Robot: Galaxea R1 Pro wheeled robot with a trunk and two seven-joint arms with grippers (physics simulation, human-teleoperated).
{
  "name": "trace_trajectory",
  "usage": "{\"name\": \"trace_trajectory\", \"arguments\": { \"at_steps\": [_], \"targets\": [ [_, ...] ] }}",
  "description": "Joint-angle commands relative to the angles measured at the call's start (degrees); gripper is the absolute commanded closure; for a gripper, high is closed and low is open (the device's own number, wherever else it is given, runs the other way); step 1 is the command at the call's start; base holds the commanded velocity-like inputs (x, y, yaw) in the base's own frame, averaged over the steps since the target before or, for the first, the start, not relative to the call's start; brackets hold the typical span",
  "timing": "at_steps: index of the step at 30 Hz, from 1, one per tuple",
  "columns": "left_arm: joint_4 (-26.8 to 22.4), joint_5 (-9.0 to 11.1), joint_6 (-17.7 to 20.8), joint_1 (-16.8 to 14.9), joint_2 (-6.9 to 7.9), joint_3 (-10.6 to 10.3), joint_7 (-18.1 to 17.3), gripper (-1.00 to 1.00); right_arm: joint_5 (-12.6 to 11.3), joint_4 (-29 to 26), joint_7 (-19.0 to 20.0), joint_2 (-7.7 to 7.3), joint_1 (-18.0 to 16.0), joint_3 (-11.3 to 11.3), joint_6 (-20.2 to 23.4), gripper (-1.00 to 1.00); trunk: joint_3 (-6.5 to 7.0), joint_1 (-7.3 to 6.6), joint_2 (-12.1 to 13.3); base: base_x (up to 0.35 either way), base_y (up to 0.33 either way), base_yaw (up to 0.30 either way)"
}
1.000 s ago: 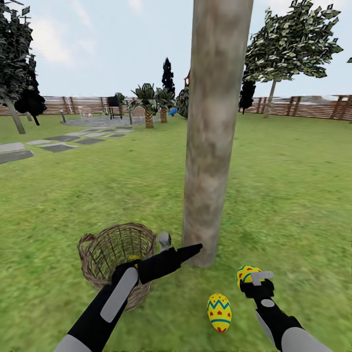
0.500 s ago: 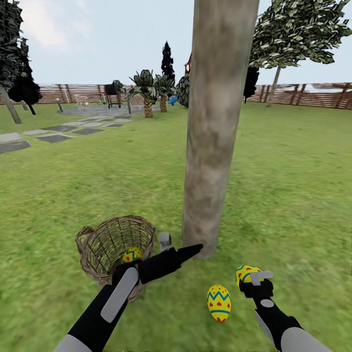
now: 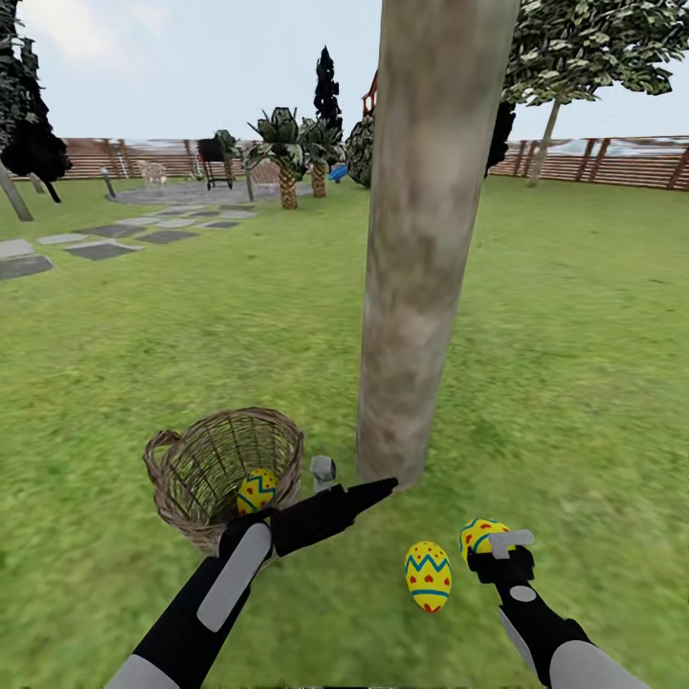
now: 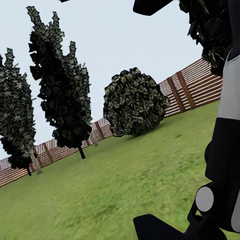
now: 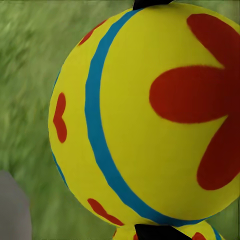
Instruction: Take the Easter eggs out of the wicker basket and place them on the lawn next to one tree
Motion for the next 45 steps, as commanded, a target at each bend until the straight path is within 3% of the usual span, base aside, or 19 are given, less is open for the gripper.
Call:
{"name": "trace_trajectory", "arguments": {
  "at_steps": [1, 13, 36, 45],
  "targets": [
    [0.02, 0.37, 0.37, -0.03, 0.0, -0.02, 0.03, -1.0, 0.73, 0.08, -0.05, 0.03, -0.05, -0.36, -0.23, 1.0, -0.27, 0.01, -0.04, 0.0, 0.0, 0.0],
    [0.02, 0.42, 0.37, -0.03, 0.0, 0.03, 0.09, -1.0, 0.42, 0.08, -0.38, -0.05, -0.05, -0.41, -2.24, 1.0, -2.93, 0.32, -0.2, 0.0, 0.0, 0.0],
    [0.1, 1.01, 0.37, -0.03, 0.16, 0.16, -0.5, -1.0, 0.42, 0.08, -0.47, -0.15, -0.05, -0.41, -2.26, 1.0, -2.93, 0.32, -0.2, 0.12, 0.0, 0.0],
    [0.05, 0.53, 0.37, -0.03, 0.0, 0.07, -0.08, -1.0, 0.33, 0.08, -0.48, -0.15, -0.05, -0.41, -2.22, 1.0, -4.93, 0.55, -0.32, 0.0, 0.0, 0.0]
  ]
}}
